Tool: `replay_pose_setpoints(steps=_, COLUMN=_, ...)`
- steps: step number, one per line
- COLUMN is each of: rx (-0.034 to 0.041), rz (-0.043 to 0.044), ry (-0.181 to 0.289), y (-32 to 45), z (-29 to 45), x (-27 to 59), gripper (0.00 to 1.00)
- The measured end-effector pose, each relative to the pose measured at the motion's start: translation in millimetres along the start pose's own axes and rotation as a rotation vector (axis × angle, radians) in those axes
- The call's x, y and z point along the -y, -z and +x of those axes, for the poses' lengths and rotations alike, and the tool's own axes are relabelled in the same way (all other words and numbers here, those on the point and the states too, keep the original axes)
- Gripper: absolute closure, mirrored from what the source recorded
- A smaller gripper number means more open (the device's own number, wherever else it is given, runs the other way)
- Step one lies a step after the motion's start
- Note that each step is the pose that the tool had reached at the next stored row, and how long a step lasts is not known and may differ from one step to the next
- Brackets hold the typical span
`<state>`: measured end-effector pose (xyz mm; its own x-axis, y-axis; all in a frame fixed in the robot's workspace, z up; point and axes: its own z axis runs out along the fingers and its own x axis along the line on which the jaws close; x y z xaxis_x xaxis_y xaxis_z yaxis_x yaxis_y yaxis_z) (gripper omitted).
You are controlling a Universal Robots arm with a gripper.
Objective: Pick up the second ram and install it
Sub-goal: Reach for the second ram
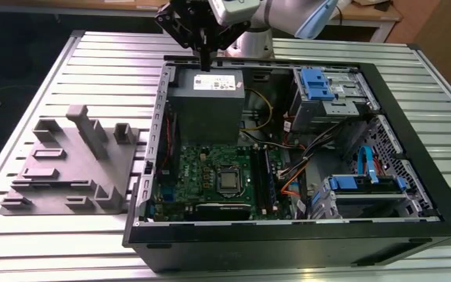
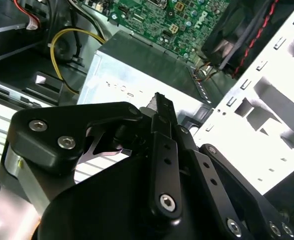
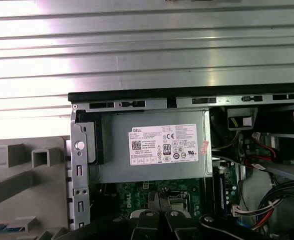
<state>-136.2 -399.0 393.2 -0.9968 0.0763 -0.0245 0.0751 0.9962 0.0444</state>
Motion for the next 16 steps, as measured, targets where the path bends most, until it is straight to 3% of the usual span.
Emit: replay_pose_setpoints(steps=16, rx=0.0000, rz=0.0001, ry=0.000, y=0.7, z=31.1, x=2.3, gripper=0.93)
